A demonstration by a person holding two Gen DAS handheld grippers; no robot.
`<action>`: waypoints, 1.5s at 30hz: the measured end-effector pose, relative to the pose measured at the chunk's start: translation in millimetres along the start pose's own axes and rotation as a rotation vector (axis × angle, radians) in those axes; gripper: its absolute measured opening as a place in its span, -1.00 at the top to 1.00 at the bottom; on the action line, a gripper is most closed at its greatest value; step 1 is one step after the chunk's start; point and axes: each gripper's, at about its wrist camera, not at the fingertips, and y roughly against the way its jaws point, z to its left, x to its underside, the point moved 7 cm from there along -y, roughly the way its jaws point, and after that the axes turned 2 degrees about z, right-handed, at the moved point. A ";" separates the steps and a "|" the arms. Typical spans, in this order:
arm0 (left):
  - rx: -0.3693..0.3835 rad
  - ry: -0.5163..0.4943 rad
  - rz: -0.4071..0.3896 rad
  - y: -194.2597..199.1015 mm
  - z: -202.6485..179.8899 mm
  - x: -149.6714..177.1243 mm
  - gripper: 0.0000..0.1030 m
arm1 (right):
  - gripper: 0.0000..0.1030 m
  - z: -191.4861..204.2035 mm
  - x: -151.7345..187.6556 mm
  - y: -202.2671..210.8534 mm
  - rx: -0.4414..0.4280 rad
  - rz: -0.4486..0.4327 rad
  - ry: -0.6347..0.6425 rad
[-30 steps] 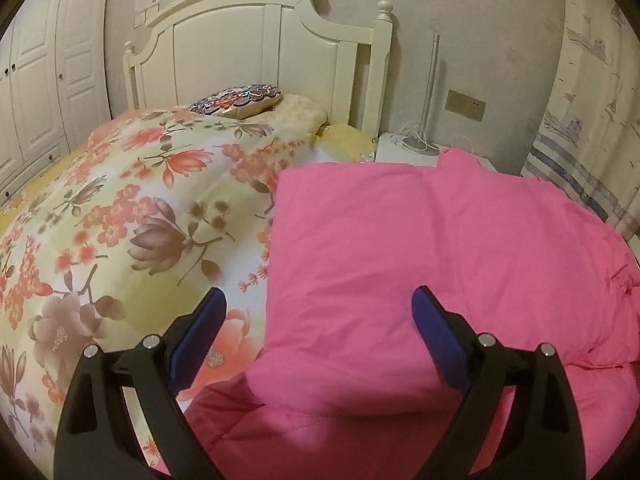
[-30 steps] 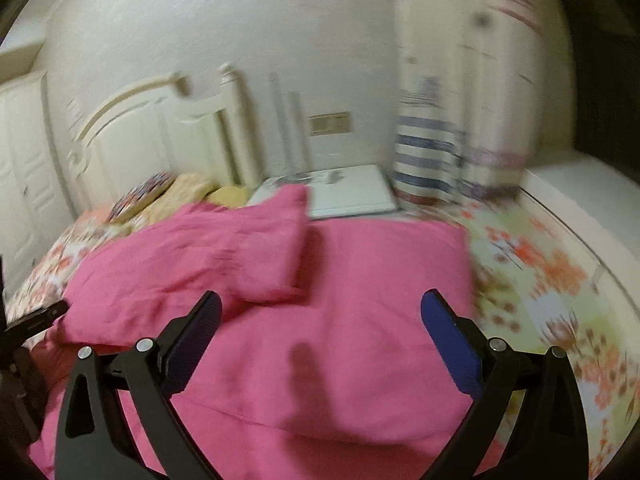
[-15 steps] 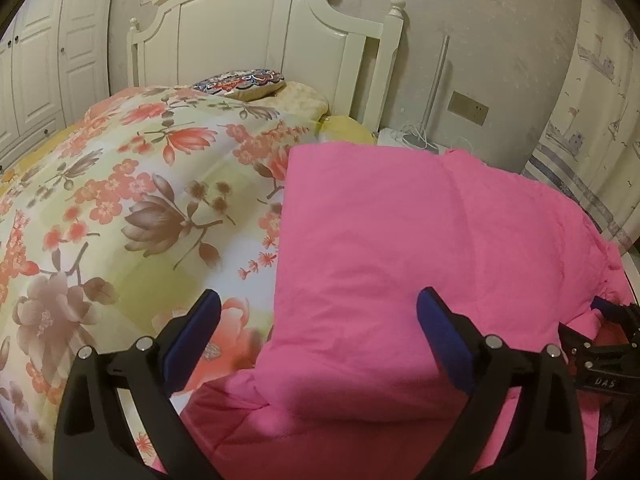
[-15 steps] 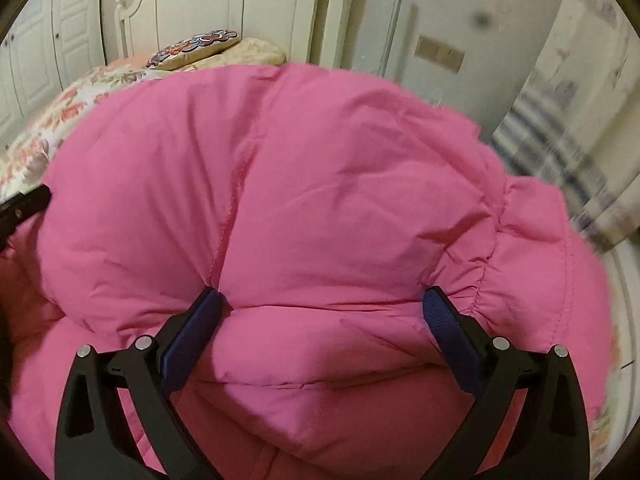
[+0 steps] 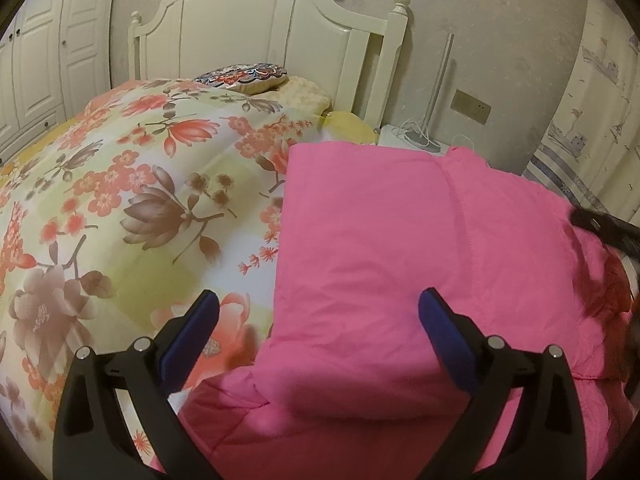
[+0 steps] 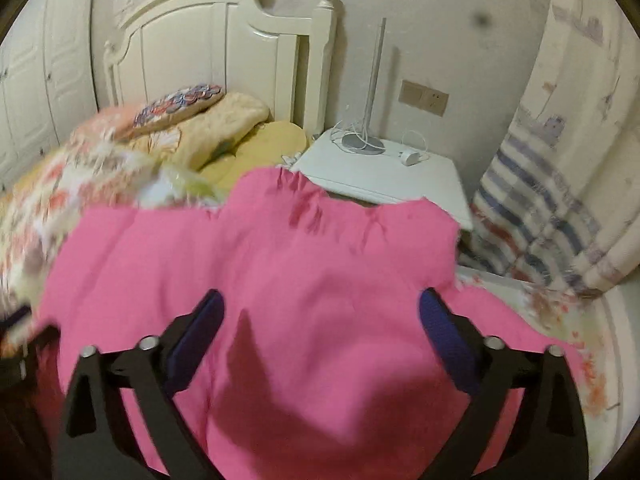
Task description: Fold large clothes
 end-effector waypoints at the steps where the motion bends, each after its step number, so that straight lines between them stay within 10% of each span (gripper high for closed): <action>1: 0.002 0.004 0.002 -0.1 0.2 0.3 -0.95 | -0.63 0.3 -1.5 -9.4 0.008 0.023 0.000; 4: 0.006 0.011 -0.003 1.1 0.0 0.8 -0.96 | -0.66 0.8 19.4 -53.3 0.041 0.173 0.034; 13: 0.009 -0.189 -0.144 54.4 -68.4 -58.7 -0.95 | -0.67 -7.3 37.5 -56.2 -0.062 0.115 -0.034; 17: -0.057 -0.243 -0.044 1.3 -95.3 -87.2 -0.95 | -0.67 -9.6 40.2 -54.9 -0.067 0.106 -0.042; 21: -0.090 -0.160 0.170 -81.7 -80.5 -71.4 -0.96 | -0.67 -9.3 38.6 -56.5 -0.071 0.100 -0.048; 38: -0.115 -0.214 0.041 -84.0 -80.6 -57.2 -0.96 | -0.68 -9.5 37.5 -50.3 -0.085 0.163 -0.047; 45: -0.103 -0.196 0.045 -84.9 -78.4 -56.3 -0.96 | -0.86 -38.0 59.6 12.7 0.056 0.106 -0.002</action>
